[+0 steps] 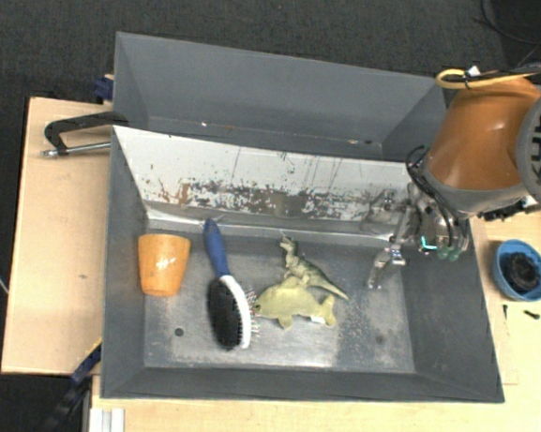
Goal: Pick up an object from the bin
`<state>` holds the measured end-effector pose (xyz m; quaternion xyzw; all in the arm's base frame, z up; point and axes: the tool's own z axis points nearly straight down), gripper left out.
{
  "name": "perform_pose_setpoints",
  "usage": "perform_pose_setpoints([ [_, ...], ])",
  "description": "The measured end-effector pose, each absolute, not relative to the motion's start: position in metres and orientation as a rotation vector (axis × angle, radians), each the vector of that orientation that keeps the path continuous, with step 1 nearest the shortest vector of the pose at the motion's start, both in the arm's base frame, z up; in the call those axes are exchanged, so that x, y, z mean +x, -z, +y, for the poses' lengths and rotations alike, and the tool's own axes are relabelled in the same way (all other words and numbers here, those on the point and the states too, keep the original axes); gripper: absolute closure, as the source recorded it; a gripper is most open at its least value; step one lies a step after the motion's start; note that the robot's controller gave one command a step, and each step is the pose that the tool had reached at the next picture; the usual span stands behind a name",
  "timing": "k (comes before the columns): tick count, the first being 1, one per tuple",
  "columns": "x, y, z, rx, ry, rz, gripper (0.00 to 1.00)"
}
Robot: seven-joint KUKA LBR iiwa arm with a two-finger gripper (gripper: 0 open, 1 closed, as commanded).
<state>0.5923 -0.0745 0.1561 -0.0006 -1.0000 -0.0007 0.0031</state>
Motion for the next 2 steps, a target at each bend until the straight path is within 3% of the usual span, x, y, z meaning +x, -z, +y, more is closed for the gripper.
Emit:
perform_pose_setpoints([
  [1,0.5622,-0.0711,-0.0356,-0.022,0.002,-3.147,0.00],
  [2,0.5624,-0.0736,-0.0369,-0.022,0.001,-3.145,1.00],
])
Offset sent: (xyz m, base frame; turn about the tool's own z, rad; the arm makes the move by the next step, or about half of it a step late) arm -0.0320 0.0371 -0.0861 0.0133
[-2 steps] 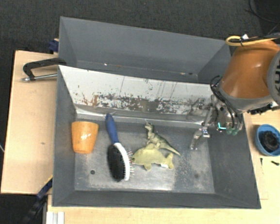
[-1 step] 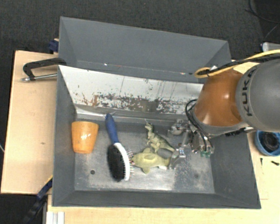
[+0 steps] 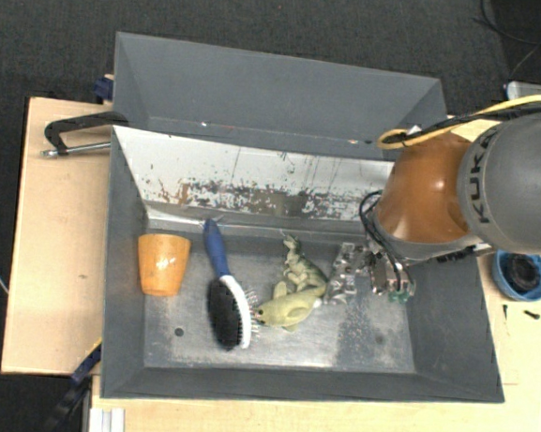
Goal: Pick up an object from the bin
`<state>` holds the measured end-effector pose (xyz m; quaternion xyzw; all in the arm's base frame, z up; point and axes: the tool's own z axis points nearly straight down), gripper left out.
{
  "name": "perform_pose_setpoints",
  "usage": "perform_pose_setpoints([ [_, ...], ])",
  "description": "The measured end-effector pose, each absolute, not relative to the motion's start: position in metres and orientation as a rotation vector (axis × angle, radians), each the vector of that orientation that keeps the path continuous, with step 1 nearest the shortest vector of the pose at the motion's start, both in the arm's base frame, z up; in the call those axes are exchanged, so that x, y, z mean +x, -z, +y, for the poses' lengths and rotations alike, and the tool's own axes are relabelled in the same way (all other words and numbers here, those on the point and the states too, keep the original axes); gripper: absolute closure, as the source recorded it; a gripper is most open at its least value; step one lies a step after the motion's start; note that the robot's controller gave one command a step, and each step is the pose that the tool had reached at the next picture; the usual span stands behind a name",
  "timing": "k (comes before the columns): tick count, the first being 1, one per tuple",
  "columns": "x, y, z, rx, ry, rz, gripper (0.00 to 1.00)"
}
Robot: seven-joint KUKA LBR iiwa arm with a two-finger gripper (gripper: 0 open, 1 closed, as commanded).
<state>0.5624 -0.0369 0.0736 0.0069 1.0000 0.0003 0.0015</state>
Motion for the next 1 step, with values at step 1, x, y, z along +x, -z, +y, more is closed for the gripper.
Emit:
perform_pose_setpoints([
  [1,0.5194,-0.2010,-0.0478,0.043,0.001,3.130,1.00],
])
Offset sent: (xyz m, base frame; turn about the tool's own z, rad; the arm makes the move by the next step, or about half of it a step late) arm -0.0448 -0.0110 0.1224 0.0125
